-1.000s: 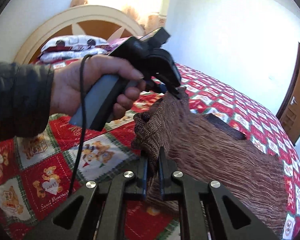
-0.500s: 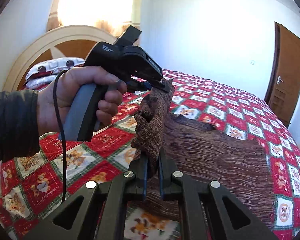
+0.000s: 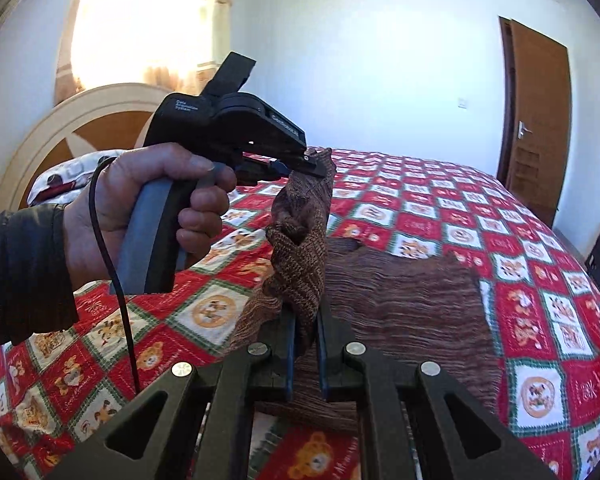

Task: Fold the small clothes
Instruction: 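Lift the edge with the left gripper while the right gripper grasps beside it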

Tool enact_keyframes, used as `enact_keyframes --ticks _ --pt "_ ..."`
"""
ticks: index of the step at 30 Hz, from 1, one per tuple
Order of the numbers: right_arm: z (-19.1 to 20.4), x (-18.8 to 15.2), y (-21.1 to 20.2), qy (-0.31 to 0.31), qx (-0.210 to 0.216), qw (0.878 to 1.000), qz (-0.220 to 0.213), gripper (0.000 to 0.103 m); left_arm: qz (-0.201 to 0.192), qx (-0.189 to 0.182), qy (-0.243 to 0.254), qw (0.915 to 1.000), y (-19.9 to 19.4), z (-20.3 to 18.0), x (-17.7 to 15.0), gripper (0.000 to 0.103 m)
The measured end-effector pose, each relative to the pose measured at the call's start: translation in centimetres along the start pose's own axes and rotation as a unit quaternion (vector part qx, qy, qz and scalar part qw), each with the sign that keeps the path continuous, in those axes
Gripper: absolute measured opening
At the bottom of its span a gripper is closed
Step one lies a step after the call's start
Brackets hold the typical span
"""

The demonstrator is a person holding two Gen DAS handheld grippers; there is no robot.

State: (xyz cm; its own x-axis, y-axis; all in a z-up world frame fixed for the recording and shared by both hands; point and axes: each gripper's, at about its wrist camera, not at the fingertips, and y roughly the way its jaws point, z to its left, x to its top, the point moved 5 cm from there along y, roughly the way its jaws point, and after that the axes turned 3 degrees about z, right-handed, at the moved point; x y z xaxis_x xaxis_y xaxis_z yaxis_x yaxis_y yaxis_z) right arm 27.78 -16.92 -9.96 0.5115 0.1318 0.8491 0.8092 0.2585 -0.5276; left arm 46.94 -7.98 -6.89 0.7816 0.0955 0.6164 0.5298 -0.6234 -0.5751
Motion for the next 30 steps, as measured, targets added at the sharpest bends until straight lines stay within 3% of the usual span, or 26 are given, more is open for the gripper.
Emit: enact_keyframes --ticks 18,30 --pt "-7.1 -3.4 -1.2 0.109 -0.026 0.993 0.032 0.008 0.053 -0.004 0.040 0.9978 6.9 -6.1 -1.6 0.010" --pt "-11.1 -6.4 -1.8 0.183 -0.037 0.981 0.058 0.005 0.079 0.014 0.069 0.9944 10.4 -9.2 -2.7 0.009"
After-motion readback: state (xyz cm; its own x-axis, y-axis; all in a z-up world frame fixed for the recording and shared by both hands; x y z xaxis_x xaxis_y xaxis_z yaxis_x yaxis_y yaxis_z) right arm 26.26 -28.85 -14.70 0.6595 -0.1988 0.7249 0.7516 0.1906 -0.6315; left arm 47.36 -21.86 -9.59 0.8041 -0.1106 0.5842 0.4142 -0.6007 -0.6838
